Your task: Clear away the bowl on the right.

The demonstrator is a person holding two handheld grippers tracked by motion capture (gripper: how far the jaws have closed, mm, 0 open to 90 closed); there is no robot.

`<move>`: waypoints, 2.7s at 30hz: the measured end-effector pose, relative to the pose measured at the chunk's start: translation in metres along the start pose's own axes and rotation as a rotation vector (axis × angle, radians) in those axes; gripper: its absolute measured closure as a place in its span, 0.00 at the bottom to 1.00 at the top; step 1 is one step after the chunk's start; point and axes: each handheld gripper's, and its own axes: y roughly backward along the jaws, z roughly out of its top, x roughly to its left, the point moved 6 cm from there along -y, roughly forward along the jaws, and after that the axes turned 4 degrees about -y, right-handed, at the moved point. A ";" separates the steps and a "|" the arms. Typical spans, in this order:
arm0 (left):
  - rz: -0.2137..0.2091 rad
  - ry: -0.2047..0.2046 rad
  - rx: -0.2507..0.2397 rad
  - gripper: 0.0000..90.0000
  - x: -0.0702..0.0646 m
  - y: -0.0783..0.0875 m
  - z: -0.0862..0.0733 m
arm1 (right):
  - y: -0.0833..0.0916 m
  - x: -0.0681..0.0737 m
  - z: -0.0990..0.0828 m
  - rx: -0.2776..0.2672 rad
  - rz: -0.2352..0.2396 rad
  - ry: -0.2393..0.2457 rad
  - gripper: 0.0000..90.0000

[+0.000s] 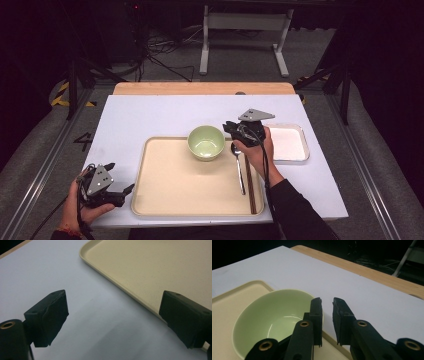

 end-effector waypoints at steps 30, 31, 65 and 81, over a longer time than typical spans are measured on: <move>0.003 -0.023 0.013 0.11 -0.003 0.000 0.001 | 0.083 -0.027 -0.011 -0.033 -0.070 0.108 0.71; 0.003 -0.026 0.015 0.11 -0.003 -0.001 0.001 | 0.085 -0.029 -0.012 -0.034 -0.072 0.105 0.70; 0.007 0.000 0.006 0.11 0.001 0.005 -0.004 | 0.113 -0.073 -0.040 0.058 -0.227 0.077 0.53; 0.002 0.006 0.017 0.11 -0.001 0.005 -0.006 | 0.127 -0.119 -0.071 0.166 -0.382 0.035 0.38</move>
